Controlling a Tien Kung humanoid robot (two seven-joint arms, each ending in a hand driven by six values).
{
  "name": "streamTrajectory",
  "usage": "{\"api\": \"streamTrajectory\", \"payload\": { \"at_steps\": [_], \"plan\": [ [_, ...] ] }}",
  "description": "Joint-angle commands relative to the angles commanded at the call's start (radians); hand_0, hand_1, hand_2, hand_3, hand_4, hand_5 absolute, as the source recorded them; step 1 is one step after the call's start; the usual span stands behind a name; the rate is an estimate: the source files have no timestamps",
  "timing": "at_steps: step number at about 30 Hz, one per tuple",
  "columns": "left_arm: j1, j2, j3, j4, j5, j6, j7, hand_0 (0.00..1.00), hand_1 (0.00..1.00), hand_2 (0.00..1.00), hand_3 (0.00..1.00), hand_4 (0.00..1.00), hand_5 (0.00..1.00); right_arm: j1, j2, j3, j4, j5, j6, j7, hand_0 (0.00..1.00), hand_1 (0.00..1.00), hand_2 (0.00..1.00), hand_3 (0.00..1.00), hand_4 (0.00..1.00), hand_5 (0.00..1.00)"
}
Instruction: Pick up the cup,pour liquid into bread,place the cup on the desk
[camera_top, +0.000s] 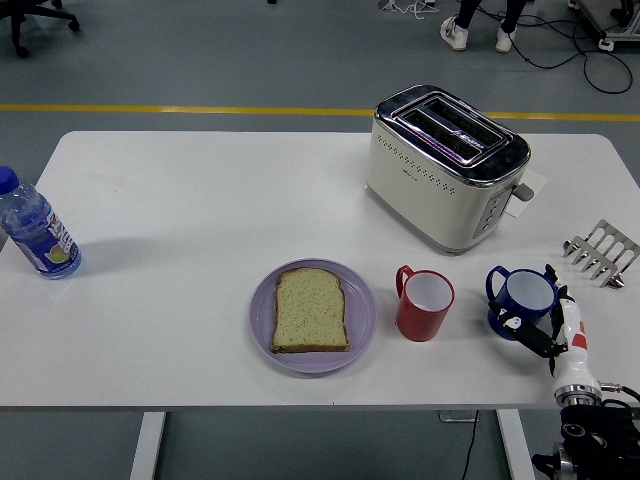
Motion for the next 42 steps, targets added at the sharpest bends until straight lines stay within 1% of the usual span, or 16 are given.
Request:
{"api": "streamTrajectory", "payload": {
  "at_steps": [1, 6, 7, 10, 12, 13, 18, 19, 21, 24, 25, 30, 31, 36, 37, 42],
  "plan": [
    [0.0, 0.0, 0.0, 0.0, 0.001, 0.0, 0.0, 0.635, 0.645, 0.655, 0.55, 0.32, 0.837, 0.009, 0.0, -0.01, -0.012, 0.007, -0.001, 0.002, 0.958, 0.843, 0.967, 0.998, 0.981, 0.172],
    [-0.001, 0.0, -0.002, 0.0, 0.0, 0.0, 0.0, 0.635, 0.645, 0.655, 0.55, 0.32, 0.837, 0.027, 0.003, -0.028, -0.037, 0.031, -0.011, 0.023, 0.958, 0.843, 0.967, 0.998, 0.981, 0.172],
    [-0.001, 0.0, -0.003, 0.0, 0.001, 0.0, 0.0, 0.635, 0.645, 0.655, 0.551, 0.321, 0.838, 0.03, 0.003, -0.03, -0.042, 0.037, -0.013, 0.027, 0.929, 0.806, 0.933, 0.998, 0.974, 0.165],
    [-0.002, 0.0, -0.005, 0.0, 0.001, 0.0, 0.0, 0.635, 0.645, 0.655, 0.551, 0.321, 0.838, 0.034, 0.005, -0.034, -0.052, 0.05, -0.013, 0.034, 0.929, 0.806, 0.933, 0.998, 0.974, 0.165],
    [-0.005, 0.0, -0.006, 0.0, 0.002, 0.0, 0.0, 0.635, 0.645, 0.655, 0.551, 0.321, 0.838, 0.04, 0.005, -0.033, -0.059, 0.052, -0.002, 0.027, 0.929, 0.806, 0.933, 0.998, 0.974, 0.165],
    [-0.006, 0.0, -0.007, 0.0, 0.004, 0.0, 0.0, 0.635, 0.646, 0.654, 0.55, 0.321, 0.839, 0.042, 0.005, -0.033, -0.062, 0.054, 0.0, 0.028, 0.861, 0.733, 0.89, 0.988, 0.972, 0.169],
    [-0.011, 0.0, -0.009, 0.0, 0.005, 0.0, -0.001, 0.635, 0.646, 0.654, 0.55, 0.321, 0.839, 0.051, 0.004, -0.038, -0.068, 0.077, -0.004, 0.044, 0.861, 0.733, 0.89, 0.988, 0.972, 0.169],
    [-0.011, 0.0, -0.01, -0.001, 0.005, 0.0, -0.001, 0.636, 0.646, 0.654, 0.55, 0.321, 0.839, 0.053, 0.005, -0.039, -0.068, 0.084, -0.007, 0.051, 0.734, 0.63, 0.761, 0.839, 0.953, 0.143],
    [-0.011, 0.0, -0.01, -0.001, 0.004, 0.0, -0.001, 0.636, 0.646, 0.654, 0.55, 0.321, 0.839, 0.054, 0.004, -0.041, -0.068, 0.091, -0.01, 0.051, 0.734, 0.63, 0.761, 0.839, 0.953, 0.143],
    [-0.01, 0.0, -0.01, -0.001, 0.004, 0.0, -0.001, 0.636, 0.646, 0.654, 0.55, 0.321, 0.839, 0.055, 0.003, -0.046, -0.068, 0.121, -0.033, 0.081, 0.734, 0.63, 0.761, 0.839, 0.953, 0.143],
    [-0.01, 0.0, -0.01, -0.001, 0.004, 0.0, -0.001, 0.636, 0.644, 0.655, 0.55, 0.321, 0.84, 0.054, 0.003, -0.046, -0.068, 0.127, -0.038, 0.087, 0.604, 0.539, 0.616, 0.668, 0.9, 0.083],
    [-0.007, 0.0, -0.009, -0.001, 0.004, 0.0, -0.001, 0.636, 0.644, 0.655, 0.55, 0.321, 0.84, 0.055, 0.003, -0.044, -0.076, 0.14, -0.046, 0.09, 0.604, 0.539, 0.616, 0.668, 0.9, 0.083],
    [-0.007, 0.0, -0.008, -0.001, 0.004, 0.0, -0.001, 0.635, 0.646, 0.655, 0.55, 0.321, 0.84, 0.055, 0.003, -0.045, -0.08, 0.143, -0.046, 0.09, 0.584, 0.521, 0.58, 0.613, 0.881, 0.05],
    [-0.006, 0.0, -0.006, -0.001, 0.003, 0.0, 0.0, 0.635, 0.646, 0.655, 0.55, 0.321, 0.84, 0.054, 0.006, -0.041, -0.085, 0.157, -0.043, 0.1, 0.584, 0.521, 0.58, 0.613, 0.881, 0.05],
    [-0.006, 0.0, -0.006, -0.001, 0.003, 0.0, 0.0, 0.637, 0.646, 0.656, 0.549, 0.322, 0.84, 0.053, 0.006, -0.041, -0.085, 0.158, -0.043, 0.1, 0.564, 0.512, 0.57, 0.592, 0.853, 0.033],
    [-0.001, 0.0, -0.01, 0.0, 0.006, 0.0, -0.001, 0.637, 0.646, 0.656, 0.549, 0.322, 0.84, 0.05, 0.006, -0.009, -0.033, 0.168, -0.07, 0.135, 0.564, 0.512, 0.57, 0.592, 0.853, 0.033]
  ]
}}
